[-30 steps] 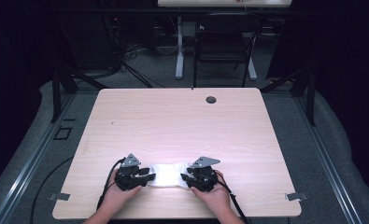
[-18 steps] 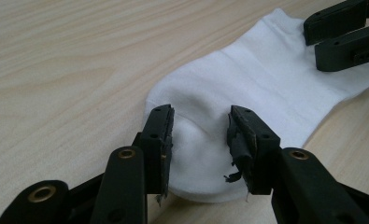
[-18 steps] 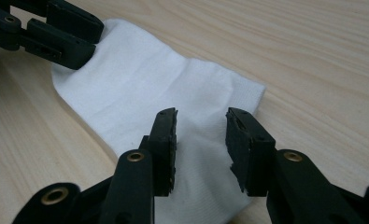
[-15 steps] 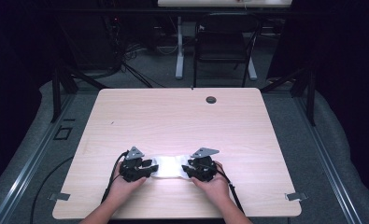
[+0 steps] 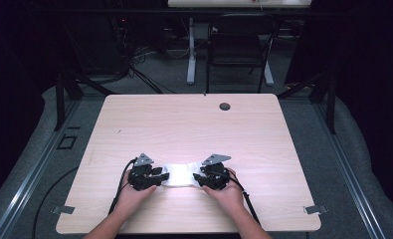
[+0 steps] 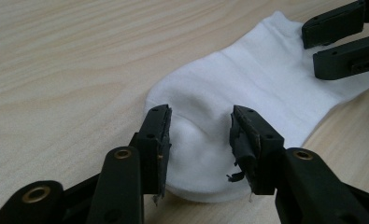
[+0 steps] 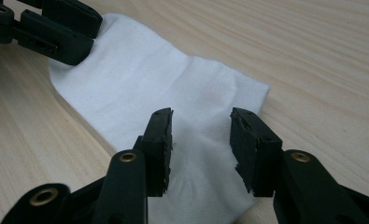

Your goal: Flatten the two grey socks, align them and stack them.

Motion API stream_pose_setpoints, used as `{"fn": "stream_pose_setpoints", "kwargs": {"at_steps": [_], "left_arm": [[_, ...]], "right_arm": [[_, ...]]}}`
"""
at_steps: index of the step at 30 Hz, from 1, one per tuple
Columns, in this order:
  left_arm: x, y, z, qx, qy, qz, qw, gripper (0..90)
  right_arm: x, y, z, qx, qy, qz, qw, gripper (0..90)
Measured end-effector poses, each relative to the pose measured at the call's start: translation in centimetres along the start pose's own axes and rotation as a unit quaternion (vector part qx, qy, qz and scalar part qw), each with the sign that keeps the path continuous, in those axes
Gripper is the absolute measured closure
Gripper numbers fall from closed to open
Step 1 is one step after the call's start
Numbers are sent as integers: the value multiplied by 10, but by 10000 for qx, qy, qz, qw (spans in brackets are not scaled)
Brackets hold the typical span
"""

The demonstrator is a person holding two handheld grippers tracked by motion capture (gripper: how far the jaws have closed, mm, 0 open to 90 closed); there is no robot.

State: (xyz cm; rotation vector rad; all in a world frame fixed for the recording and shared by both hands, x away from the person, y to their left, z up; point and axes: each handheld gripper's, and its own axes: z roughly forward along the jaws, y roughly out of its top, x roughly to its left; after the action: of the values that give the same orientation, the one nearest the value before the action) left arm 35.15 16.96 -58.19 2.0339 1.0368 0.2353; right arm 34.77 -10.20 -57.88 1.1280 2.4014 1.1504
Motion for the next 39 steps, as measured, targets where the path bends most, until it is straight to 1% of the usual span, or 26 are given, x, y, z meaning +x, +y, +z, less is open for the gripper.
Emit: {"fn": "stream_pose_setpoints", "kwargs": {"at_steps": [1,2,3,6,13,15,16,19,20,22,23,25,27,29,30,31,33,35,37,38,39], "left_arm": [[0,0,0,1,0,3,10000,572],[0,0,0,2,-2,-1,10000,572],[0,0,0,-9,-8,-39,10000,571],[1,0,0,-24,-18,-57,10000,563],[1,2,-4,-105,22,-28,9999,487],[2,3,-6,-95,32,-75,9999,476],[3,4,-7,-47,68,-44,10000,475],[3,7,-12,-57,101,-48,9999,467],[3,8,-14,-71,89,-59,9999,464],[1,9,-17,-102,106,-41,9999,463],[0,10,-19,-102,113,-7,9999,461],[-2,10,-23,-99,141,58,9998,460],[-3,11,-26,-97,131,101,9998,459],[-6,12,-30,-178,122,121,9997,459],[-7,12,-33,-179,110,142,9997,459],[-8,12,-35,-209,106,131,9996,459],[-10,12,-39,-225,72,142,9996,458],[-11,12,-44,-217,45,162,9996,457],[-13,11,-49,-271,35,155,9995,455],[-13,11,-52,-296,50,176,9994,452],[-14,10,-54,-317,54,153,9994,450]], "right_arm": [[0,0,0,32,11,-11,10000,588],[0,0,0,8,9,19,10000,586],[0,0,0,16,7,17,10000,583],[0,0,0,16,26,14,10000,581],[2,2,-4,12,-13,53,10000,567],[2,3,-5,5,-22,62,10000,561],[2,2,-6,-42,-39,108,9999,559],[1,3,-11,-33,-73,36,10000,546],[1,3,-11,-64,-89,48,9999,541],[1,4,-15,-78,-117,11,9999,530],[1,5,-17,-131,-144,4,9998,521],[1,7,-21,-142,-160,-33,9998,513],[1,8,-27,-214,-251,-23,9995,508],[2,8,-32,-242,-356,8,9991,505],[3,8,-35,-275,-409,29,9988,501],[3,7,-38,-327,-426,70,9985,500],[3,6,-44,-320,-434,114,9985,498],[4,5,-50,-310,-455,116,9984,499],[5,4,-56,-349,-446,145,9983,498],[6,3,-59,-346,-439,121,9984,498],[8,2,-62,-387,-442,114,9982,498]]}}
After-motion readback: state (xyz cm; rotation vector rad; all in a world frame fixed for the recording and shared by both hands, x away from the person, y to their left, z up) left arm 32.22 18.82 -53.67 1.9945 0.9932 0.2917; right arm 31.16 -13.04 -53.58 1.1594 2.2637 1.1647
